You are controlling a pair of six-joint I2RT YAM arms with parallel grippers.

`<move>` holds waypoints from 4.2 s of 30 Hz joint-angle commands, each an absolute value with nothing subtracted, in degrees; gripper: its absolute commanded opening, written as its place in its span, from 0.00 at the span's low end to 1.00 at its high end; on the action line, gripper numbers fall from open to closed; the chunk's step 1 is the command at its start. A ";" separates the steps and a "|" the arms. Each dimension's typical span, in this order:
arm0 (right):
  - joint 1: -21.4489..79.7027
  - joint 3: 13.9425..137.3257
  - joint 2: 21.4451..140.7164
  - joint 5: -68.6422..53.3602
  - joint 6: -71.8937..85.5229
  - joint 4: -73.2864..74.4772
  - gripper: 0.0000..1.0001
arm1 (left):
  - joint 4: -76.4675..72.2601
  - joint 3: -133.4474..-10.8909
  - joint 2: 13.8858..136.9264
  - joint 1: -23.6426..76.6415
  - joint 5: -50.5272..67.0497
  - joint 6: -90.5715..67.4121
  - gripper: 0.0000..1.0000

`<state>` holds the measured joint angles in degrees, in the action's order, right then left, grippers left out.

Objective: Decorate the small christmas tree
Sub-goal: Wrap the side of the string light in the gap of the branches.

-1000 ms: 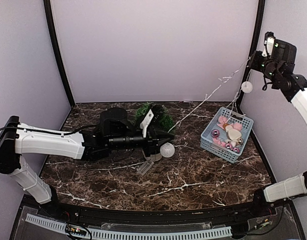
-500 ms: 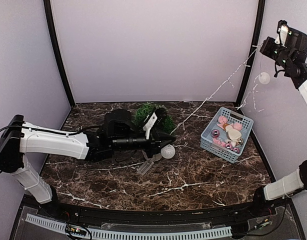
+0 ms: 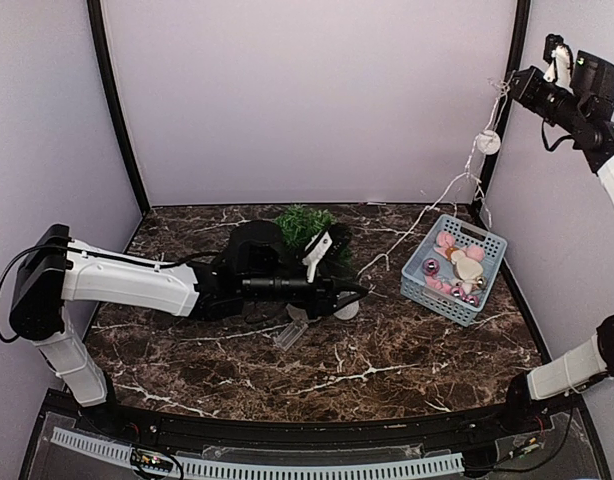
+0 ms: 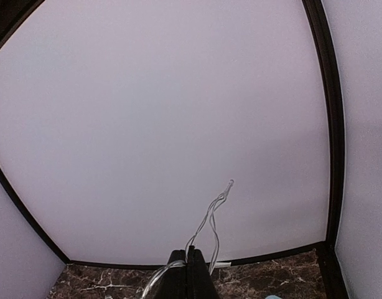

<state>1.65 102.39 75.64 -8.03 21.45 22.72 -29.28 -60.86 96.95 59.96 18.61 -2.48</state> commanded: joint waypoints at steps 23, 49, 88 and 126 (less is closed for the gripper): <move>1.33 107.67 73.26 -22.82 24.17 14.64 0.00 | -17.87 -67.74 86.39 60.12 22.95 -4.87 0.86; 1.33 102.13 70.97 -30.79 25.89 8.93 0.00 | -1.45 -105.51 111.04 60.21 20.87 -4.28 0.66; 1.34 70.87 64.03 -21.96 28.56 2.36 0.00 | -9.08 -112.19 116.98 56.51 12.96 9.46 0.00; 9.08 49.72 69.32 -17.53 30.14 0.54 0.00 | -17.19 -109.90 120.37 51.75 7.22 16.86 0.00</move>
<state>7.94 51.42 68.71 -16.80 29.54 3.38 -17.34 -110.54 120.70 51.96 11.86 13.67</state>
